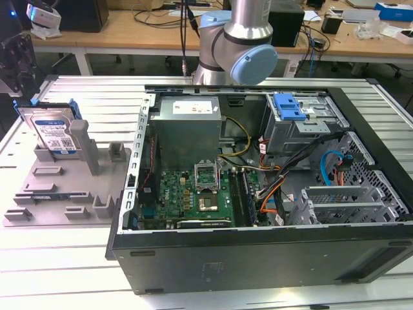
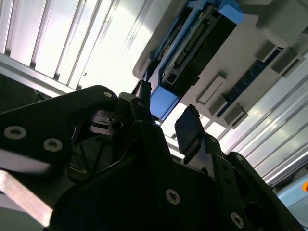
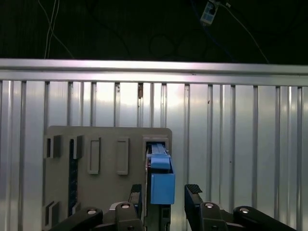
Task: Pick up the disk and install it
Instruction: 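Pick up the disk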
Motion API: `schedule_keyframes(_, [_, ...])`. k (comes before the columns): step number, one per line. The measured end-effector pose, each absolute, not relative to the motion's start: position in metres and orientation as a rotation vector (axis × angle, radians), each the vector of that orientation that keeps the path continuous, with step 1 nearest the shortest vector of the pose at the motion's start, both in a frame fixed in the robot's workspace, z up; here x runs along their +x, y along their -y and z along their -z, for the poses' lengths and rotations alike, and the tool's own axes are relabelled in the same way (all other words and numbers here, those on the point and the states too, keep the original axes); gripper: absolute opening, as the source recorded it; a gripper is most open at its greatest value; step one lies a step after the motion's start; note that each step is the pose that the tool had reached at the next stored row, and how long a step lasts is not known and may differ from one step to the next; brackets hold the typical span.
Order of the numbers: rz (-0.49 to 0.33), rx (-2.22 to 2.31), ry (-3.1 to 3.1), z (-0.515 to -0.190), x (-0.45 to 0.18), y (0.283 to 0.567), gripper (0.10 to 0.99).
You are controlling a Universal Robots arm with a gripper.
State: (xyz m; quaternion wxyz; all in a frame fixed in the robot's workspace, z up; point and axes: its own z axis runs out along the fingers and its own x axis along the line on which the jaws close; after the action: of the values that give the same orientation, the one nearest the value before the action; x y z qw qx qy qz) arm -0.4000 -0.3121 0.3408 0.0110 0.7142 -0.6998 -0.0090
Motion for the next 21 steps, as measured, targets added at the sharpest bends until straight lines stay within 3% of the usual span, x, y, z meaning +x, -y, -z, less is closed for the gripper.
schedule_keyframes(21, [0.028, 2.233, 2.179, -0.329, -0.400, 0.313, 0.482])
